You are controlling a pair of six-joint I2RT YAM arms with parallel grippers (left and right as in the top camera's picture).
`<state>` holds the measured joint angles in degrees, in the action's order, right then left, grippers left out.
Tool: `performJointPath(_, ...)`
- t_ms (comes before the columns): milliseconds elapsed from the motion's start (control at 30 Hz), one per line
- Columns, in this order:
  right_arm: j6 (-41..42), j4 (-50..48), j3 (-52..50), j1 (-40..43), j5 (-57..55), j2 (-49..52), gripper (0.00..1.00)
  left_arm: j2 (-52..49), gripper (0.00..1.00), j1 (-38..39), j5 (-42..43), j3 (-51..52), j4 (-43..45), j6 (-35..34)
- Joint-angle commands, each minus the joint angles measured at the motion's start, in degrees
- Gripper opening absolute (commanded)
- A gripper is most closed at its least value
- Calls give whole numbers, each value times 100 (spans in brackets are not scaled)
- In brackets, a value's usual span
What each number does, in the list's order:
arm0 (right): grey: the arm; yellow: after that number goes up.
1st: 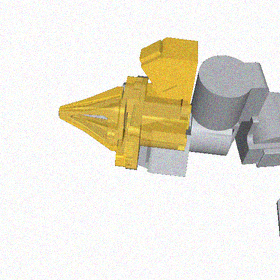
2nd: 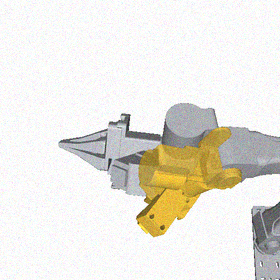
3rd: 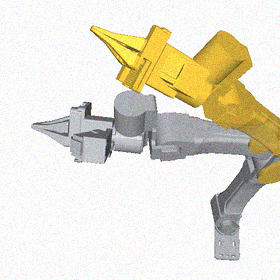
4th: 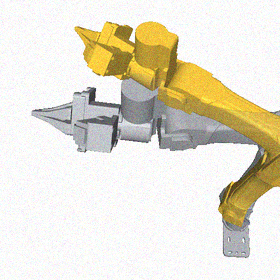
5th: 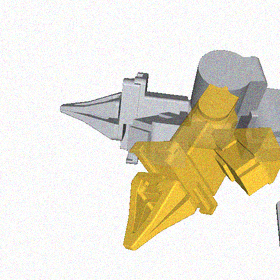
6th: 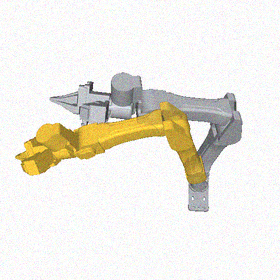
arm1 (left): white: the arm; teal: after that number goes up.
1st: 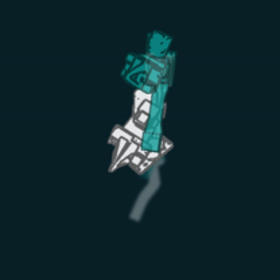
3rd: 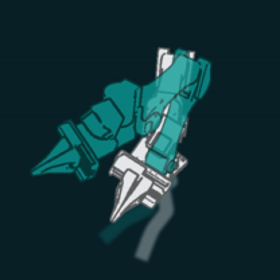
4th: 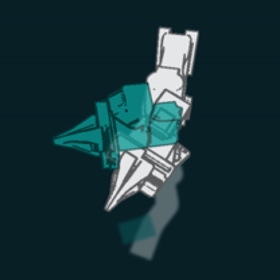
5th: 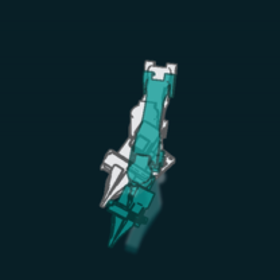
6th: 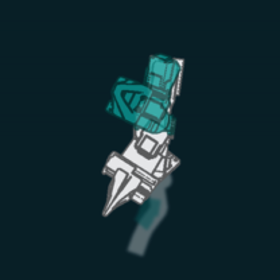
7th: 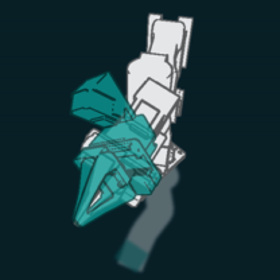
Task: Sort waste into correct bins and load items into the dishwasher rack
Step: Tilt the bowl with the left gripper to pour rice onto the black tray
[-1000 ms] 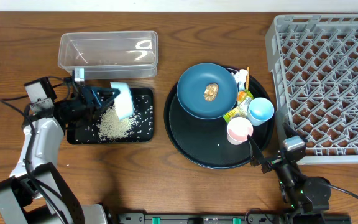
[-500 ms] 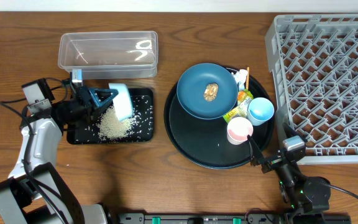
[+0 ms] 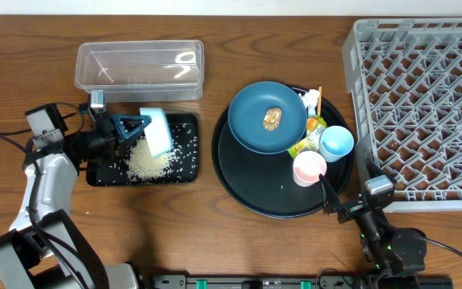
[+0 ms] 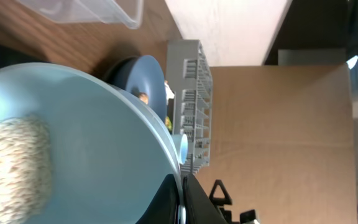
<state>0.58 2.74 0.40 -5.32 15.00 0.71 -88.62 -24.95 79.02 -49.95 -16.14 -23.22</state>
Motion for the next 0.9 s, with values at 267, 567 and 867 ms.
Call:
performJointPath(267,-66,28,-9,76,-17,-7,99,-17,6,-2,15,-2,-160,197)
performJointPath(567,-66,28,-9,76,-17,-7,99,-37,6,72,343,-2,-155,173)
performJointPath(867,-66,28,-9,76,-17,-7,99,-133,6,-219,337,-2,-50,214)
